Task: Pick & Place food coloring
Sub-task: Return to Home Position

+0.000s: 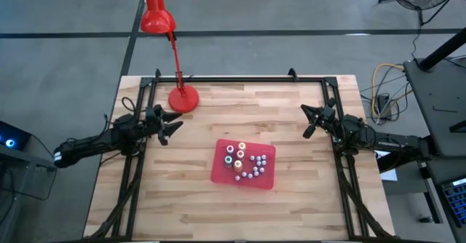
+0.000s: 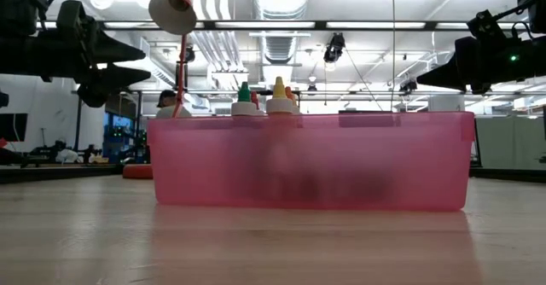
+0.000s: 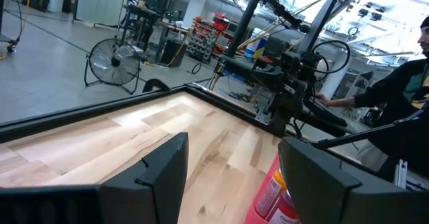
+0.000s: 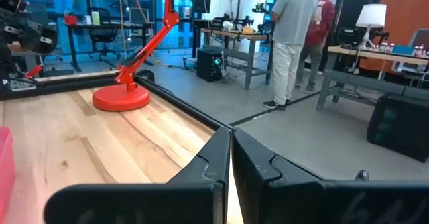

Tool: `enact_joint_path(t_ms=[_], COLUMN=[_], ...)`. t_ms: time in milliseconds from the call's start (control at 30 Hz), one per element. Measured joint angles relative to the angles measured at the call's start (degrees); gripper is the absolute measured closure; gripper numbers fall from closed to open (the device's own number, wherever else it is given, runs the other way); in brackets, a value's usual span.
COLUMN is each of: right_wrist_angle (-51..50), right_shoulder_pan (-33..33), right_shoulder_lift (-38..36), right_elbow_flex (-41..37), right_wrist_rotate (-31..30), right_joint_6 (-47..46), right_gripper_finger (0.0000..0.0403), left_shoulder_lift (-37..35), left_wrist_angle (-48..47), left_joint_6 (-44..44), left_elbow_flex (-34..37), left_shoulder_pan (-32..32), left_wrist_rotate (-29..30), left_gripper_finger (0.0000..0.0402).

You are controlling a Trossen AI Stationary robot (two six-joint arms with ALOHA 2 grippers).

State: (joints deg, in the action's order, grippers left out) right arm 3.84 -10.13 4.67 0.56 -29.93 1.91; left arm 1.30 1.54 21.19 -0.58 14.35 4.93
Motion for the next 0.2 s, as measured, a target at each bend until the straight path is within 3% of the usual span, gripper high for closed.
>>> enact_joint_path(t_ms=[200], right_wrist_angle=[0.0], right_shoulder_pan=[0.0], right_shoulder_lift=[0.0], right_elbow_flex=[0.0], right_wrist_rotate=[0.0], right_joint_6=[-0.5], right_gripper_finger=[0.0394], left_shoulder_lift=[0.0], left_wrist_angle=[0.0], left_joint_6=[0.0], left_elbow_flex=[0.0], left_shoulder_pan=[0.0], left_wrist_rotate=[0.0], left_gripper_finger=[0.0197])
